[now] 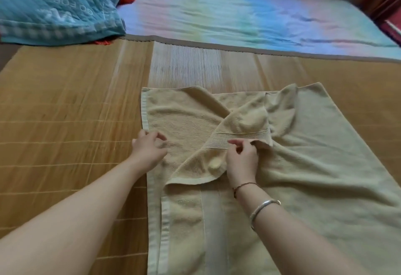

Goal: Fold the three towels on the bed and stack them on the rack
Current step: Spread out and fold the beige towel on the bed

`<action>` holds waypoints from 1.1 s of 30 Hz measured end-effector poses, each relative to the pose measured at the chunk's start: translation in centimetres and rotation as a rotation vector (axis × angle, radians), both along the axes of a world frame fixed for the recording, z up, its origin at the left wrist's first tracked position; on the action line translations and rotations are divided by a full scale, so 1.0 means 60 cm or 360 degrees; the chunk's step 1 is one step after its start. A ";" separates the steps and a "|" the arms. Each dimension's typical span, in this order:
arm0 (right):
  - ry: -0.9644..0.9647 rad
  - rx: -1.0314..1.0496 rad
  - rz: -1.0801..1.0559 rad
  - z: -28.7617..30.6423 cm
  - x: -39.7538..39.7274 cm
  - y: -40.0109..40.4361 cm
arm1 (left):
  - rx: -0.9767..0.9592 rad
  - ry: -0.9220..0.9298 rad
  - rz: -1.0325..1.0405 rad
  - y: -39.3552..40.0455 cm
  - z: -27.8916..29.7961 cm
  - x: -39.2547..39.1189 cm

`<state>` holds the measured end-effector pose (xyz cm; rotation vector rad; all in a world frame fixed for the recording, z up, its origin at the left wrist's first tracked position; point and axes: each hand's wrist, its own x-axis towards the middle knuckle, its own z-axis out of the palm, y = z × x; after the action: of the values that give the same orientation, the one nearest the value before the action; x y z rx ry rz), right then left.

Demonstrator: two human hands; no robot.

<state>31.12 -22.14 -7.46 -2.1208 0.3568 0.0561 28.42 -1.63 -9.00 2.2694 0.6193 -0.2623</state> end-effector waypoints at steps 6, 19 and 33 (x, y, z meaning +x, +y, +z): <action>-0.0200 -0.0090 0.0659 0.026 0.083 0.107 | -0.0087 -0.0145 0.0232 0.027 -0.015 0.052; -0.0058 -0.0227 0.1337 -0.040 0.196 0.322 | -0.0256 -0.0210 0.0354 0.144 -0.064 0.141; -0.0216 -0.0190 0.0877 -0.033 0.299 0.144 | 0.0421 -0.0451 0.0516 0.072 -0.054 0.168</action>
<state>49.08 -13.47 -9.43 -2.2694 -0.3181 0.2128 38.51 2.71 -12.23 2.3483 0.8957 0.3113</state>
